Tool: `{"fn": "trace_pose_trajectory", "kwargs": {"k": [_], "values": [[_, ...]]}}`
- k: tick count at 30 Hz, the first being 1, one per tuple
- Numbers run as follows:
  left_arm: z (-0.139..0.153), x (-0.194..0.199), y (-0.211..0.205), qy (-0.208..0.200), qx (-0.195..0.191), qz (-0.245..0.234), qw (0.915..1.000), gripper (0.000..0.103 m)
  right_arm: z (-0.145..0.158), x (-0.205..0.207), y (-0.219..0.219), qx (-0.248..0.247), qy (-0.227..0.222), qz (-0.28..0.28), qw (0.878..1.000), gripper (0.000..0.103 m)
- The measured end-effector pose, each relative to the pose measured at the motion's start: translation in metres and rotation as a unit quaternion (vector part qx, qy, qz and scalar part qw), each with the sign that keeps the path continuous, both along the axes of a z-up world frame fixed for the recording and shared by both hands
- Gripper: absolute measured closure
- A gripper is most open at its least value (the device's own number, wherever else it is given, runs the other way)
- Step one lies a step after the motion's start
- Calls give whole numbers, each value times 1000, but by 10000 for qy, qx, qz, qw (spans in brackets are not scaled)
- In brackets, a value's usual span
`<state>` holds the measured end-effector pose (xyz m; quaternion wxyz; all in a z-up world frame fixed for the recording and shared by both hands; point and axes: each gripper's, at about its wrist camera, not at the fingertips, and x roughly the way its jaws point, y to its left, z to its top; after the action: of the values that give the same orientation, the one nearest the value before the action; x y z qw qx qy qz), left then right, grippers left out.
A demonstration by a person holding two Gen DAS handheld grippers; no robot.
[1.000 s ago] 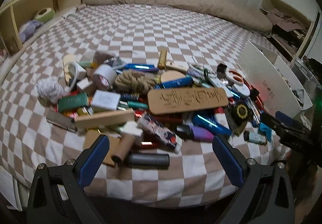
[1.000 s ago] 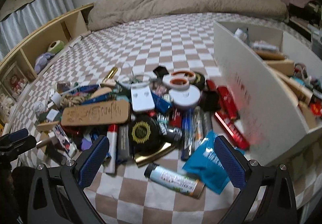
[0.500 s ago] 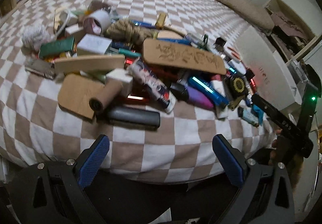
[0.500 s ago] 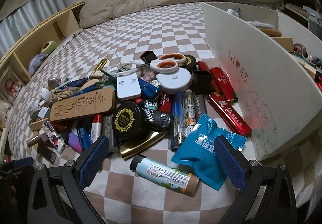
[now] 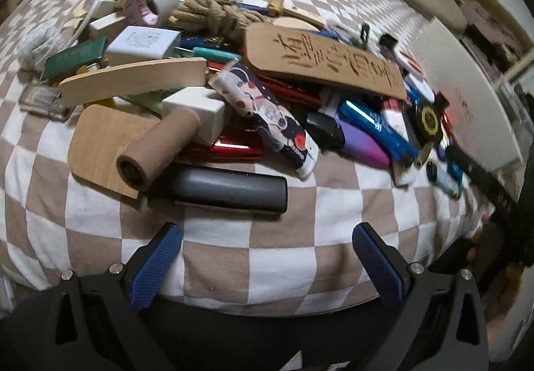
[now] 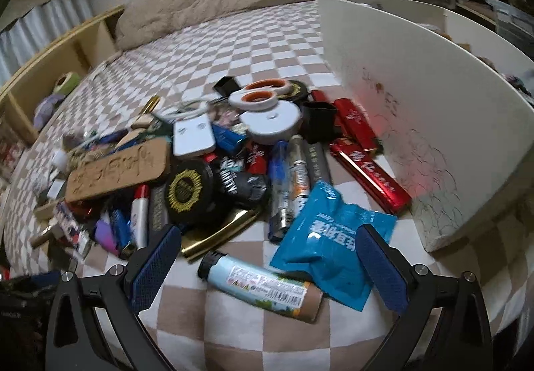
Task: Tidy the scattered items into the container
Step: 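Lower the right tool toward the white-and-orange lighter near the pile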
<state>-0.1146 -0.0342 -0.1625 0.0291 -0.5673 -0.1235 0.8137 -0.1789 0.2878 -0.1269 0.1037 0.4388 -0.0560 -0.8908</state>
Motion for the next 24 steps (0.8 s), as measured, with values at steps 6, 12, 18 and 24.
{"fn": "trace_pose_trajectory", "kwargs": {"k": [6,12,18,24], "values": [[-5,3,22,-55,-812,-527,9953,0,-2,-3,7,-189,-33,-69,9998,0],[-1,-2,17,-44,-806,-554,9952,0,-2,-4,6,-165,-40,-73,9998,0],[5,-11,4,-145,-564,-585,9966,0,-2,-3,4,-80,-41,-63,9999,0],[12,-12,-10,6,-1081,-396,9933,0,-5,-6,11,-203,-112,-212,9995,0]]}}
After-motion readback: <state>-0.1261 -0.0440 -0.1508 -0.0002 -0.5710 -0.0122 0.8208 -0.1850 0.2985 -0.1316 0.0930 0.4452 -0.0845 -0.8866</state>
